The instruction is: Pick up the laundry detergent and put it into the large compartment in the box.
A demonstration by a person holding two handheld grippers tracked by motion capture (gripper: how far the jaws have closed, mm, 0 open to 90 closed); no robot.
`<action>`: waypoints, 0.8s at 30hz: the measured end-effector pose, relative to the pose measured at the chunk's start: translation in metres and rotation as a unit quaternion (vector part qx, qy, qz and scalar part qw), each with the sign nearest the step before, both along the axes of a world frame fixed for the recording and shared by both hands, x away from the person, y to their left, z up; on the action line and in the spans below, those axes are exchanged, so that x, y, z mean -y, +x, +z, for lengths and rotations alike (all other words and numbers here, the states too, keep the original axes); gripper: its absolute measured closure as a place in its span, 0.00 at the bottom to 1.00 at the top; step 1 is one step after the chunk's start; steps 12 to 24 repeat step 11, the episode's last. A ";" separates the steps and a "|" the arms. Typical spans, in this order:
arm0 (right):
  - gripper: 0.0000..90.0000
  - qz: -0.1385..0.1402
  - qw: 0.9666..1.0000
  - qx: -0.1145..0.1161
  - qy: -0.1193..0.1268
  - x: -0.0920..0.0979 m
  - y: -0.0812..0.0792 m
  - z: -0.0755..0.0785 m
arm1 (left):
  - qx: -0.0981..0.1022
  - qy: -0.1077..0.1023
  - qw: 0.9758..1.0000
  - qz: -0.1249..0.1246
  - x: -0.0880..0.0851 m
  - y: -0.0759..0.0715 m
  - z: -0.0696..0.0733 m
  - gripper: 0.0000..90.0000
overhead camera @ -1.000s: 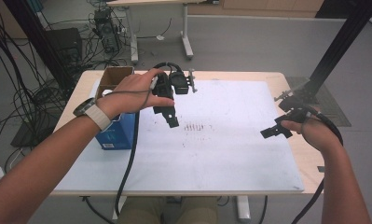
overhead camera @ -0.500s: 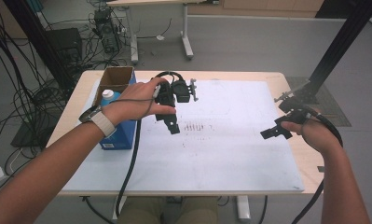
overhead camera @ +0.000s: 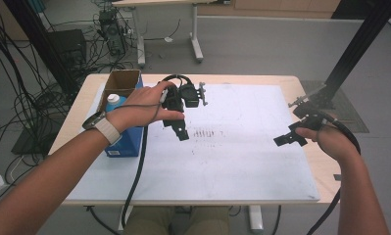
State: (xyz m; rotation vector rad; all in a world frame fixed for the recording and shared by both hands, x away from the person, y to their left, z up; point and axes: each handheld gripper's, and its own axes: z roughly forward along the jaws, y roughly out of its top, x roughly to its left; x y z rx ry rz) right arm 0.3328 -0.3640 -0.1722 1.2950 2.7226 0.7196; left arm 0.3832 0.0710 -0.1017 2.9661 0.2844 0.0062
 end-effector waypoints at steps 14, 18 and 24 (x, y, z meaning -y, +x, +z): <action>0.11 -0.002 1.000 -0.001 0.003 0.002 -0.001 -0.003 | -0.001 -0.003 1.000 0.002 -0.001 0.001 0.000 0.07; 0.11 -0.002 1.000 -0.001 0.003 0.002 -0.001 -0.003 | -0.001 -0.003 1.000 0.002 -0.001 0.001 0.000 0.07; 0.11 -0.002 1.000 -0.001 0.003 0.002 -0.001 -0.003 | -0.001 -0.003 1.000 0.002 -0.001 0.001 0.000 0.07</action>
